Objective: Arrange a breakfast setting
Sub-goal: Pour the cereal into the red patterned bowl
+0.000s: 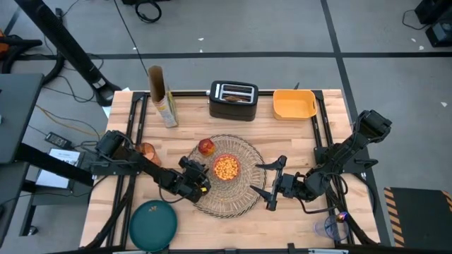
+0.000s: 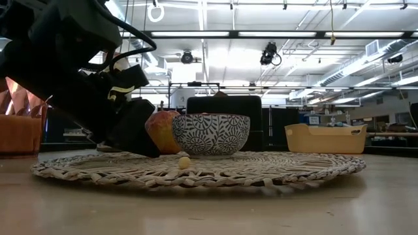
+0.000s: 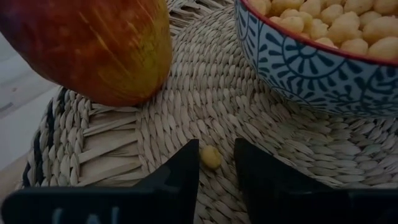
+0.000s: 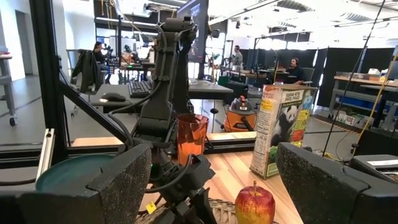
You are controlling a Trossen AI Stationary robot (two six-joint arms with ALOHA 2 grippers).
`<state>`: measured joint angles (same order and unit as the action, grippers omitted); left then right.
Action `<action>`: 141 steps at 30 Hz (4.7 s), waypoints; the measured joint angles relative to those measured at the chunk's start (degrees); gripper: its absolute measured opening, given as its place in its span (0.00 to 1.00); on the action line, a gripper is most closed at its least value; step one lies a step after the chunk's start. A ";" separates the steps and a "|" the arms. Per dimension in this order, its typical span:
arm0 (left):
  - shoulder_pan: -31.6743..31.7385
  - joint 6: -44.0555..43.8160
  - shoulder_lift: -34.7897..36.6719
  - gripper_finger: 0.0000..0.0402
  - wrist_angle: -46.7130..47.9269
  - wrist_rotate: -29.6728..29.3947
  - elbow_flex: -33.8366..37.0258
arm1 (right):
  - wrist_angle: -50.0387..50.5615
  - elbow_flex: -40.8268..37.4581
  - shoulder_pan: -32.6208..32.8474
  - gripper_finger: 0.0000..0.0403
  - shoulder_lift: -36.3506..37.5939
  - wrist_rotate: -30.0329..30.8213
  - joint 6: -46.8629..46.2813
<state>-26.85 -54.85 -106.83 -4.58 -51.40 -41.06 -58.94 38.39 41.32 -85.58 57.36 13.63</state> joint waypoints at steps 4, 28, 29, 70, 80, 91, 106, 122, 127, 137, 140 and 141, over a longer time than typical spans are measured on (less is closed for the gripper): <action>0.00 0.00 0.00 0.26 -0.02 0.04 0.01 | 0.00 0.00 0.00 0.86 0.00 0.02 0.00; 0.02 7.43 11.23 0.14 0.68 0.57 0.20 | 0.01 -0.01 1.01 0.86 0.00 0.22 0.04; 0.02 8.49 12.56 0.14 0.72 0.57 0.20 | 0.00 -0.01 1.01 0.86 0.00 0.22 0.04; -3.84 39.66 8.31 0.47 -16.00 13.71 -11.92 | 0.83 0.00 0.44 0.86 0.01 1.44 0.07; -6.61 27.78 7.00 0.47 -6.90 13.46 -14.77 | 0.81 0.00 0.44 0.86 0.02 1.49 0.04; -11.94 19.98 -3.29 0.47 -9.32 7.28 -15.50 | 0.85 0.00 0.46 0.86 0.02 1.51 -0.04; -10.36 17.72 -9.40 0.47 -9.16 6.92 -15.45 | 0.99 0.00 0.46 0.86 0.01 1.49 -0.17; -10.36 15.37 -9.42 0.28 -5.99 7.64 -15.47 | 1.21 0.00 0.46 0.86 0.02 1.51 -0.55; -10.30 18.00 -9.40 0.24 -5.97 8.39 -15.52 | 1.20 0.00 0.46 0.86 0.02 1.51 -0.48; -10.25 18.64 -9.39 0.19 -5.82 8.72 -15.52 | 1.22 0.00 0.46 0.86 0.02 1.51 -0.44; -10.25 18.62 -9.38 0.17 -5.77 8.75 -15.52 | 1.20 0.00 0.46 0.86 0.02 1.51 -0.44; -10.25 18.61 -9.38 0.16 -5.77 8.75 -15.52 | 1.20 0.00 0.46 0.86 0.02 1.51 -0.44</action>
<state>-37.10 -36.24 -116.20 -10.35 -42.65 -56.58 -57.74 38.39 41.78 -85.56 58.87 13.19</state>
